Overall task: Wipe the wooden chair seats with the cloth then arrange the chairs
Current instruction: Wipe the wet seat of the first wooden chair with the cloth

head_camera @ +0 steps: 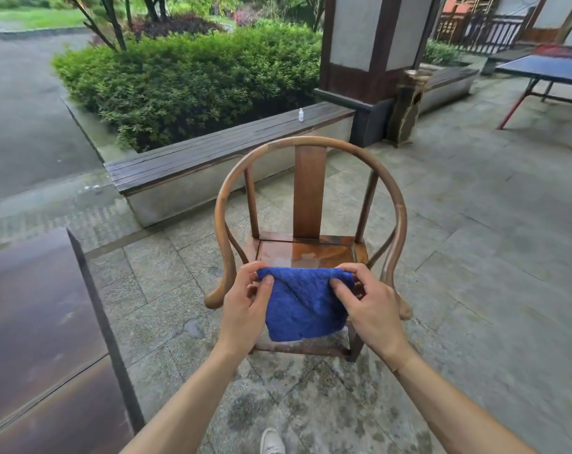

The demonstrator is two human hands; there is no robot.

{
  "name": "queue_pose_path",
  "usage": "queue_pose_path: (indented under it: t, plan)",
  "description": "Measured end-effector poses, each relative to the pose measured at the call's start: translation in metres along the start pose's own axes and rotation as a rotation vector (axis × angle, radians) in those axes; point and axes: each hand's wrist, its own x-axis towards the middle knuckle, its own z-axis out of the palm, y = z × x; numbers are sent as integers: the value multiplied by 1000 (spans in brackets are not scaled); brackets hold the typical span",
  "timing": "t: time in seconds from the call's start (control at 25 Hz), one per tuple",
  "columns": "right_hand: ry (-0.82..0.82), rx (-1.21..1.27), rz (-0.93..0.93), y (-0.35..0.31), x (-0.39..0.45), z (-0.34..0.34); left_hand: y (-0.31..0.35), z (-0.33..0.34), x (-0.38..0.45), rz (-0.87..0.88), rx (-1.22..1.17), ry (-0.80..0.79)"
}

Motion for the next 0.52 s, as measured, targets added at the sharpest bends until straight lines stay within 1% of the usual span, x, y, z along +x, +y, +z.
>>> queue_pose_path:
  t: [0.12, 0.24, 0.4, 0.52]
  plan:
    - [-32, 5, 68, 18, 48, 28, -26, 6, 48, -51, -9, 4]
    - [-47, -2, 97, 29, 85, 46, -42, 10, 91, -83, 0, -26]
    - [-56, 9, 156, 52, 129, 62, -60, 24, 136, -102, 65, -39]
    - [-96, 17, 199, 76, 162, 72, -80, 40, 166, -138, 107, -38]
